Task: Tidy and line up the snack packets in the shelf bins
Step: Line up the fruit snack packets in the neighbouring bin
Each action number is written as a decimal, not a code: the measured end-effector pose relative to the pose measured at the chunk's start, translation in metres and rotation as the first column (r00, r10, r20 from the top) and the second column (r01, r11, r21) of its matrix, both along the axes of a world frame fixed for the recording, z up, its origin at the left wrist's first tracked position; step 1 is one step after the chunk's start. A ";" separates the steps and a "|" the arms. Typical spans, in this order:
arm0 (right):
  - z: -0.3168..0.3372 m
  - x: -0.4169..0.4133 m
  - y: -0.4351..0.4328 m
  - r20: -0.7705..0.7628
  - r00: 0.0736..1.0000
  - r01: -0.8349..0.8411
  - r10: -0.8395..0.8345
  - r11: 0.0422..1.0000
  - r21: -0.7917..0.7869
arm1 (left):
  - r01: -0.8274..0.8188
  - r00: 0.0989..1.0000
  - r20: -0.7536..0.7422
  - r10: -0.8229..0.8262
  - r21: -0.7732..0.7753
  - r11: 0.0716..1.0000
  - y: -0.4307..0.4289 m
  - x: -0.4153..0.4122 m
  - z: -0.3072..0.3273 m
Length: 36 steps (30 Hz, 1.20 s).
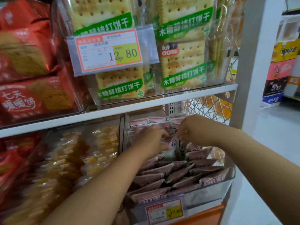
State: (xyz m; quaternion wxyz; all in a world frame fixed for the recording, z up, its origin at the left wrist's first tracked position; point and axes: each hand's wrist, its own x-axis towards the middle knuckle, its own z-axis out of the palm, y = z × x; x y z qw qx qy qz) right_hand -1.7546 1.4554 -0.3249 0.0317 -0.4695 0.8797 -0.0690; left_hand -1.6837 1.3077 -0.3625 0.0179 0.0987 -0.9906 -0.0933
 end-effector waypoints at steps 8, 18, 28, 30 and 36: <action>-0.030 0.029 -0.002 0.025 0.985 -0.171 0.169 0.980 0.104 | 0.105 0.986 0.145 -0.082 -0.154 0.982 0.002 0.055 0.002; -0.039 0.018 -0.012 -0.241 0.970 -0.015 0.006 0.999 -0.034 | 0.115 0.991 0.114 -0.077 -0.378 0.919 -0.008 0.056 0.001; -0.042 0.020 -0.021 -0.253 0.964 0.109 -0.086 0.991 0.080 | 0.114 0.983 0.159 -0.090 -0.151 0.982 -0.019 0.072 0.016; -0.044 0.019 -0.015 -0.221 0.973 0.082 -0.063 0.994 0.076 | 0.089 0.991 0.106 -0.077 -0.119 0.989 -0.027 0.081 0.018; -0.010 0.037 -0.006 0.030 0.988 -0.143 0.151 0.971 -0.190 | 0.104 0.994 -0.026 -0.108 -0.124 0.987 -0.022 0.096 0.015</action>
